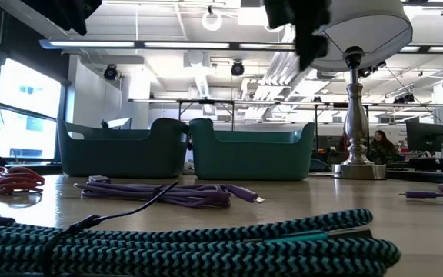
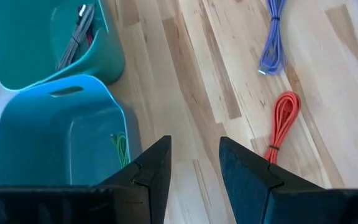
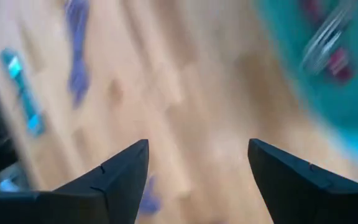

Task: Pick & Place USB Port
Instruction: Put the right purple charger cable into the blue bin

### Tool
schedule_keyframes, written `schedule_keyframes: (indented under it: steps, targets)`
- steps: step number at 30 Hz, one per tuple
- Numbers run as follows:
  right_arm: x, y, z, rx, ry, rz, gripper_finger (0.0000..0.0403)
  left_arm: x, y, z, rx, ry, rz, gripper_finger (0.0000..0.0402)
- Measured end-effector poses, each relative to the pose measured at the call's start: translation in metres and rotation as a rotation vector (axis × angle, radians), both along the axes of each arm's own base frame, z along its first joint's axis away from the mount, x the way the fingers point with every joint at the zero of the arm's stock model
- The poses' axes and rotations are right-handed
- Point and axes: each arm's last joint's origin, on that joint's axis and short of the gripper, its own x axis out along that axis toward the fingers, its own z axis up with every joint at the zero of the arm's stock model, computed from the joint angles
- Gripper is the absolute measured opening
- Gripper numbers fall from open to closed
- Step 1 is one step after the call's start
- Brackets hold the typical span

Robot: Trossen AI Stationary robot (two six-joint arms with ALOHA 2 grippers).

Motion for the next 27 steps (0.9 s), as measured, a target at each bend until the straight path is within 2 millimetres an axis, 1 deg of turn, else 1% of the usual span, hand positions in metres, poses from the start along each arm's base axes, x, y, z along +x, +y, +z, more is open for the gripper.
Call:
schedule_keyframes:
  steps: [2,5,8,12,15,19,23,25,27]
  targets:
    - [-0.006,0.022,0.003,0.058,0.062,-0.017,0.0267,-0.001,0.0,0.0,0.0,0.008,-0.001,0.013]
    - [-0.01,0.055,0.005,0.108,0.138,-0.121,0.0267,-0.001,0.0,-0.001,0.0,0.011,0.0,0.013]
    - [-0.011,0.087,0.005,0.119,0.185,-0.268,0.0267,-0.001,0.0,-0.001,-0.013,0.008,0.016,0.013]
    - [-0.012,0.125,0.0,0.069,0.195,-0.453,0.0267,-0.001,0.0,-0.001,-0.045,0.003,0.058,0.013]
    - [-0.012,0.151,-0.007,0.02,0.183,-0.604,0.0268,-0.001,0.0,0.0,-0.06,0.001,0.079,0.013]
    - [-0.016,0.184,-0.021,-0.044,0.192,-0.693,0.0268,-0.001,0.0,0.0,-0.064,-0.001,0.088,0.013]
    - [-0.019,0.21,-0.042,-0.077,0.319,-0.729,0.0268,-0.001,0.0,0.0,-0.063,0.0,0.088,0.013]
    - [-0.02,0.221,-0.053,-0.082,0.393,-0.736,0.0268,-0.001,0.0,0.0,-0.061,0.0,0.086,0.013]
    - [-0.018,0.231,-0.063,-0.088,0.431,-0.75,0.0268,-0.001,0.0,0.0,-0.058,0.0,0.083,0.013]
